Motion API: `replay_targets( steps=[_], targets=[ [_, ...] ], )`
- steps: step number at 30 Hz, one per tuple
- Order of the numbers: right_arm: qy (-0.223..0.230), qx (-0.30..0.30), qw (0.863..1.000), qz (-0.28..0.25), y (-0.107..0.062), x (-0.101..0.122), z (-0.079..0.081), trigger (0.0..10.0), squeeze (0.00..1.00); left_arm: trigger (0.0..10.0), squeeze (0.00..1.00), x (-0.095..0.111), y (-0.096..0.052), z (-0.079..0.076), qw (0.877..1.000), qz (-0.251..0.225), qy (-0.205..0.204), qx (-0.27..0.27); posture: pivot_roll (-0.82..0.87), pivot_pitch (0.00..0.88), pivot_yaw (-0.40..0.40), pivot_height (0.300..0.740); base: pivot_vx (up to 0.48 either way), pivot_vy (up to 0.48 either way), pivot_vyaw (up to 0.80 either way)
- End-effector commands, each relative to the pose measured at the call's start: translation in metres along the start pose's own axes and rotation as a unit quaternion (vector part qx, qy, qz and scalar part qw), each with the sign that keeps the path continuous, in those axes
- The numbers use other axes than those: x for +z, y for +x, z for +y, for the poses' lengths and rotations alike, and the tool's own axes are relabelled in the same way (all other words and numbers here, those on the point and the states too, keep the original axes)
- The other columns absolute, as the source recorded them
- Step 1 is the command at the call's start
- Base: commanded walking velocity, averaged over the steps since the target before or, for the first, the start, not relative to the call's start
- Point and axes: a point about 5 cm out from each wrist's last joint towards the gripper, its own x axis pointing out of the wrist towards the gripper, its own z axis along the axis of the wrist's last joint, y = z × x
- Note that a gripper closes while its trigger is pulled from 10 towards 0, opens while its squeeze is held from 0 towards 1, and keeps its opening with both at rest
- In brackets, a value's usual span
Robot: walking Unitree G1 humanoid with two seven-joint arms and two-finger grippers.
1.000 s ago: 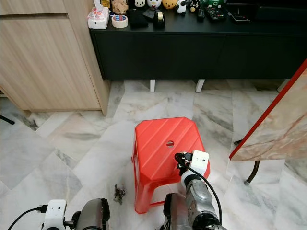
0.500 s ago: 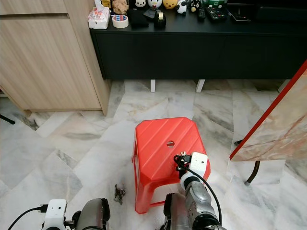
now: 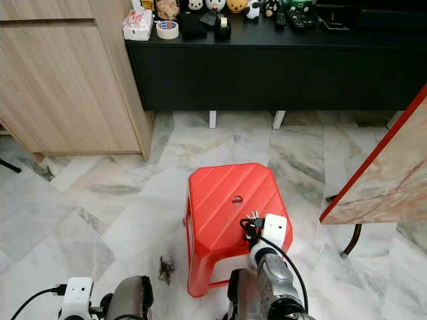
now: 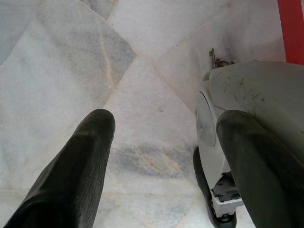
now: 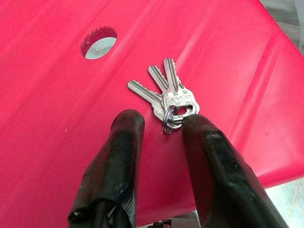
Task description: Hang keys on a hook
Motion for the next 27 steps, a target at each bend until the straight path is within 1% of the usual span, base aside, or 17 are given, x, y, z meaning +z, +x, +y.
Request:
replay_targets(
  steps=[1, 25, 27],
  targets=[
    [-0.008, -0.001, 1.0, 0.017, -0.0004, -0.0045, -0.001, 0.0, 0.0, 10.0, 0.0, -0.0326, -0.0106, -0.0191, 0.996, 0.071, 0.02, -0.045, 0.04, 0.152, -0.083, 0.586, 0.0, 0.0, 0.0],
    [-0.006, -0.001, 1.0, 0.018, -0.0012, -0.0061, -0.0021, 0.0, 0.0, 10.0, 0.0, -0.0344, -0.0117, -0.0203, 0.996, 0.071, 0.02, -0.049, 0.04, 0.152, -0.082, 0.586, 0.0, 0.0, 0.0],
    [0.0, -0.005, 1.0, 0.003, -0.001, -0.0024, -0.003, 0.0, 0.0, 10.0, 0.0, -0.0341, -0.0115, -0.0207, 0.996, 0.071, 0.02, -0.049, 0.04, 0.151, -0.082, 0.586, 0.0, 0.0, 0.0]
  ],
)
